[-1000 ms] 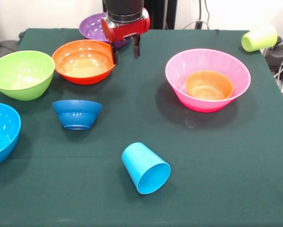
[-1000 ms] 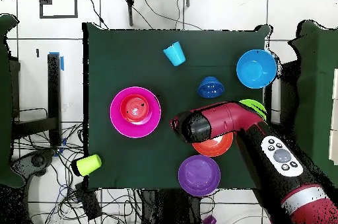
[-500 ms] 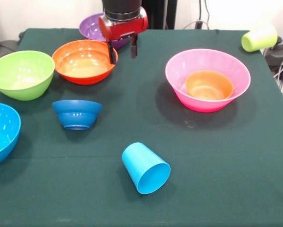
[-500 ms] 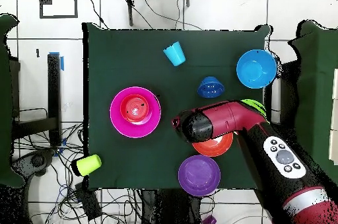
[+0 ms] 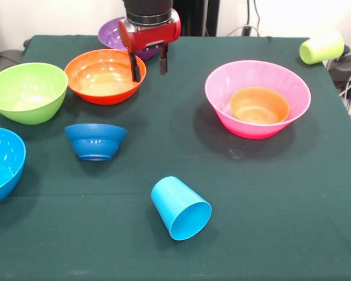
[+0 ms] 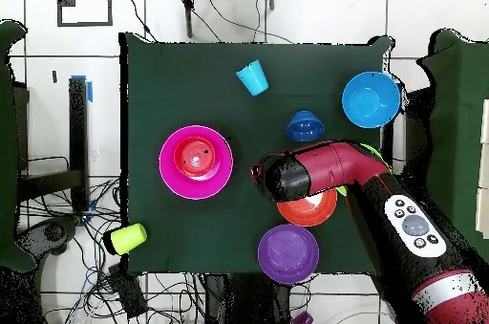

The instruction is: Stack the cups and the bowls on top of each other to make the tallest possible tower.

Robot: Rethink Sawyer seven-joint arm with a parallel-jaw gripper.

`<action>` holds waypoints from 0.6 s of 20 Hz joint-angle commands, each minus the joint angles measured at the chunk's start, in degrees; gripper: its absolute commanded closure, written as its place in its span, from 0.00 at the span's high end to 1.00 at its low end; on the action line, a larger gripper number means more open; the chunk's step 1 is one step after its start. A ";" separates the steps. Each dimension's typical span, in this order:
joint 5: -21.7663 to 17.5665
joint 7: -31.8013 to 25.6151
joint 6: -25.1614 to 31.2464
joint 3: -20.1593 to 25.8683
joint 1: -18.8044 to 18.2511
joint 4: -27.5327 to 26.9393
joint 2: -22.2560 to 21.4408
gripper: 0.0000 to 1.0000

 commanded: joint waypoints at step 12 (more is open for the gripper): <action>-5.04 -14.35 3.86 0.66 -2.41 -5.38 3.79 1.00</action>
